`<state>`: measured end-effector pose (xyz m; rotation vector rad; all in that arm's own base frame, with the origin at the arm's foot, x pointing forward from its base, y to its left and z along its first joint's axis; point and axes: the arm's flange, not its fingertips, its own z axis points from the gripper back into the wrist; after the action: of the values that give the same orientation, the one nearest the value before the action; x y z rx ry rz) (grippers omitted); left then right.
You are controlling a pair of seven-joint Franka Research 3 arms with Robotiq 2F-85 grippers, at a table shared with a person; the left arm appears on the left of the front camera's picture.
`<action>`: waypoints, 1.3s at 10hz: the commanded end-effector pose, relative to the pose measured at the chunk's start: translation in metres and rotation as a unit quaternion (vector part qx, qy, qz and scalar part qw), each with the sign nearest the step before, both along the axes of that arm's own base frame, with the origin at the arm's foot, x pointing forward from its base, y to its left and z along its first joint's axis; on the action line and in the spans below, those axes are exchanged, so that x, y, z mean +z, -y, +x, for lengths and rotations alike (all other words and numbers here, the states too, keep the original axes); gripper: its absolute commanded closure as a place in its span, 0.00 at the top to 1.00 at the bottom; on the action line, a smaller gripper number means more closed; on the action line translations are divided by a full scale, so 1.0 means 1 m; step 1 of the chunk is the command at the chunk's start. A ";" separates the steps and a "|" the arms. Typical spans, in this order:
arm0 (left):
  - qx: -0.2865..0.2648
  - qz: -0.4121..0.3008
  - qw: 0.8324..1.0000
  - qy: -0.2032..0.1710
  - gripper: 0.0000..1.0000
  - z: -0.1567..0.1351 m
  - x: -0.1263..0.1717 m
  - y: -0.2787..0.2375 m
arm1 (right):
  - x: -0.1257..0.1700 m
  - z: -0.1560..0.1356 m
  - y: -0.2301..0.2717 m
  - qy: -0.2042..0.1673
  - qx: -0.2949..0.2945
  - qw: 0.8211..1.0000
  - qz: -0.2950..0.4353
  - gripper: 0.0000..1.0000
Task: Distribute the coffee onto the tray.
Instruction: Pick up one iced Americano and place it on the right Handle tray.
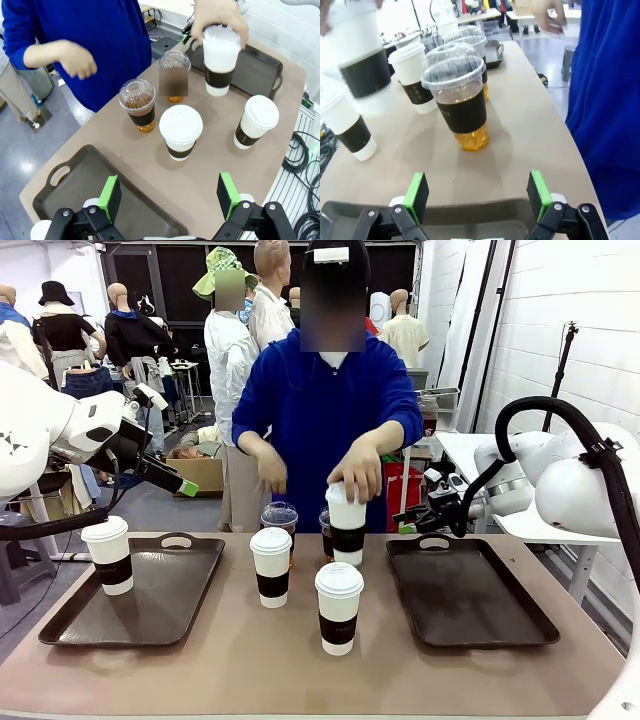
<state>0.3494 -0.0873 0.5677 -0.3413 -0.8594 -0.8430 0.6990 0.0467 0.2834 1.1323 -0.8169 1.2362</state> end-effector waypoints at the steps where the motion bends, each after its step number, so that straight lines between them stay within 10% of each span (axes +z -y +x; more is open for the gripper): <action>1: -0.001 -0.003 1.000 -0.001 1.00 0.001 0.000 -0.002 | 0.002 -0.014 0.004 0.005 0.006 1.000 -0.005 1.00; 13: -0.001 -0.003 1.000 -0.001 1.00 0.001 0.000 -0.002 | -0.005 -0.011 0.014 0.006 -0.002 1.000 -0.005 1.00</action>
<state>0.3494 -0.0873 0.5677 -0.3413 -0.8594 -0.8431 0.6878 0.0325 0.2777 1.1162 -0.8168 1.2445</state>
